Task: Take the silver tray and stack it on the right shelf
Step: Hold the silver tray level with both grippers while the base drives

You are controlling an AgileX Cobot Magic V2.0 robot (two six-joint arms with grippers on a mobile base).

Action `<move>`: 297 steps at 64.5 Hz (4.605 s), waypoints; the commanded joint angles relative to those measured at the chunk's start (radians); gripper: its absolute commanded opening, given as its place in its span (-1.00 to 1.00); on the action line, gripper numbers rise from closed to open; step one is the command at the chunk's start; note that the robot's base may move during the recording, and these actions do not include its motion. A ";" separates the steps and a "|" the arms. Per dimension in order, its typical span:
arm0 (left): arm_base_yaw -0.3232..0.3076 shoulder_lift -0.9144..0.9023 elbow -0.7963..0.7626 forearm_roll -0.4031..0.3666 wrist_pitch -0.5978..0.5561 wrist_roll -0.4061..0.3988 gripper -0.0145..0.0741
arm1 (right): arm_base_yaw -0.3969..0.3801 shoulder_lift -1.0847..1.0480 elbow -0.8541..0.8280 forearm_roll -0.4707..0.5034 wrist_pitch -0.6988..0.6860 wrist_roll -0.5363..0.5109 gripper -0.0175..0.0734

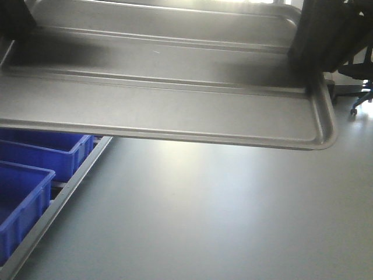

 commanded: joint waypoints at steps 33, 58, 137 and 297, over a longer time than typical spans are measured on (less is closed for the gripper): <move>-0.007 -0.023 -0.030 0.022 -0.032 0.013 -0.88 | -0.002 -0.026 -0.026 -0.041 -0.048 -0.022 -0.49; -0.007 -0.023 -0.030 0.022 -0.032 0.013 -0.88 | -0.002 -0.026 -0.026 -0.041 -0.048 -0.022 -0.49; -0.007 -0.023 -0.030 0.020 -0.032 0.013 -0.88 | -0.002 -0.024 -0.026 -0.041 -0.048 -0.022 -0.49; -0.007 -0.023 -0.030 0.010 -0.032 0.013 -0.88 | -0.002 -0.023 -0.026 -0.041 -0.041 -0.022 -0.49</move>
